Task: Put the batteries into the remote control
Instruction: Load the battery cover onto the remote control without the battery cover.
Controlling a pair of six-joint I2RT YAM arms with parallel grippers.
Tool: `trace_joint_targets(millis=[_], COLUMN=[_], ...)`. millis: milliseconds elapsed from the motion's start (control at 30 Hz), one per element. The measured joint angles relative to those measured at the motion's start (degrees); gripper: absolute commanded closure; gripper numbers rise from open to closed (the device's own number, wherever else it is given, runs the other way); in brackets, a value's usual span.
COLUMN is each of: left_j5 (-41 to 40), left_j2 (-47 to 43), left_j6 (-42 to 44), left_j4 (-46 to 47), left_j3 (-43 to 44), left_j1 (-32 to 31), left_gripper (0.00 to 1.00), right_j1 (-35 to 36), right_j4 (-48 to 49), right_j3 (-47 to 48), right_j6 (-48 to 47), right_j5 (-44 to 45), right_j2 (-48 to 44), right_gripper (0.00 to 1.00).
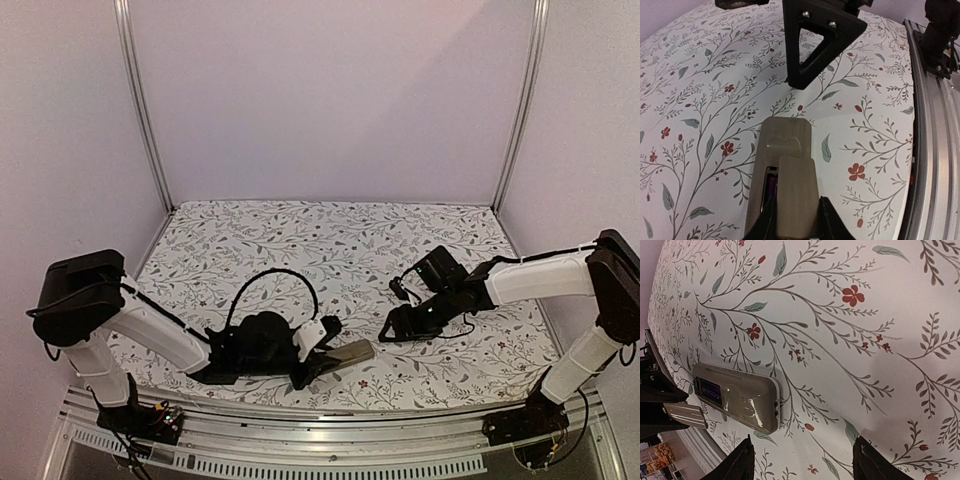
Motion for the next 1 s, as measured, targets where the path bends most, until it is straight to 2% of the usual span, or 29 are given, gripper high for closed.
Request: trace_joint_targets(millis=[633, 1000], left_j5=[0.8, 1.2], left_j2=[1.7, 2.0], left_j6=[-3.3, -3.9], left_j4=[-2.4, -2.9], left_j3=[0.9, 1.0], left_j1=[1.4, 1.5], left_gripper=[0.78, 0.78], right_j1=[2.0, 2.9], right_j4=[2.2, 3.1], right_j3=[0.2, 0.5], right_j6=[1.4, 1.5], right_j5=[-0.3, -1.5], right_j2=[2.3, 3.5], right_gripper=[0.45, 0.48])
